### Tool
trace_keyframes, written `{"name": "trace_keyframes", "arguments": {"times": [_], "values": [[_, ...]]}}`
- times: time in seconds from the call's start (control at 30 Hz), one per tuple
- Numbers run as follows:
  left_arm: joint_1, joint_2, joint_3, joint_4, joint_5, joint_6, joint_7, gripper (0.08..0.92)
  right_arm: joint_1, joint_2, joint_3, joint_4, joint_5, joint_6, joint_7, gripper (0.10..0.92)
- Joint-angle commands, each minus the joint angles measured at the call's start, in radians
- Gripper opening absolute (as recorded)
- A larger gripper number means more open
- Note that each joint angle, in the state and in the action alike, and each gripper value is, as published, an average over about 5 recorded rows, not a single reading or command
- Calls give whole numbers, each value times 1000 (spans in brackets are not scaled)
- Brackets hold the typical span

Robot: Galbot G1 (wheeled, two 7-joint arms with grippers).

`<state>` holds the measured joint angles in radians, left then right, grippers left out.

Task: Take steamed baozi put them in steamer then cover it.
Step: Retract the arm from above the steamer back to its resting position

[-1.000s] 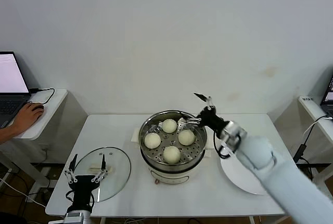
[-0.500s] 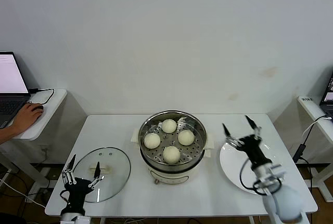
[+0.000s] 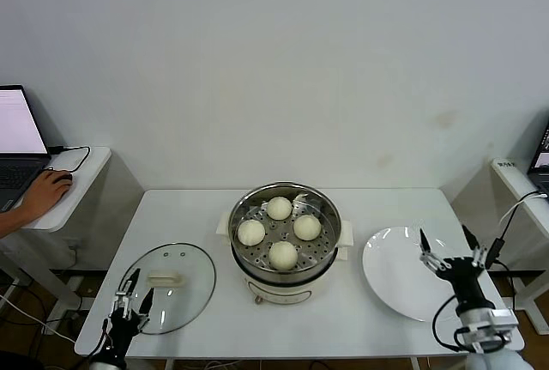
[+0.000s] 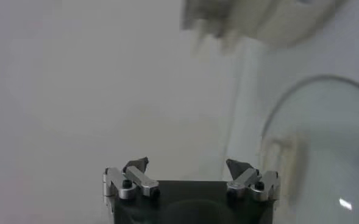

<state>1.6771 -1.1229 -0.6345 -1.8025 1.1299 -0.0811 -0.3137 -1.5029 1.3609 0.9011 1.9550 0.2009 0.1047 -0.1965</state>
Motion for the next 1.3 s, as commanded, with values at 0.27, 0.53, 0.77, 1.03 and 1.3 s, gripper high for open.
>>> {"name": "trace_keyframes", "arguments": {"times": [0.27, 0.53, 0.77, 1.03, 1.3], "values": [[-250, 62, 109, 252, 177, -13, 15, 823, -82, 66, 101, -5, -36, 10, 3, 823], [-329, 64, 125, 297, 159, -20, 21, 823, -81, 71, 93, -23, -57, 17, 1, 823], [-384, 60, 135, 339, 144, -31, 24, 823, -81, 67, 89, -32, -65, 18, -3, 823], [-381, 52, 138, 356, 117, -48, 26, 814, -73, 65, 82, -53, -75, 20, -10, 823], [-390, 45, 137, 392, 109, -83, 23, 630, -71, 62, 64, -58, -83, 20, -15, 822]]}}
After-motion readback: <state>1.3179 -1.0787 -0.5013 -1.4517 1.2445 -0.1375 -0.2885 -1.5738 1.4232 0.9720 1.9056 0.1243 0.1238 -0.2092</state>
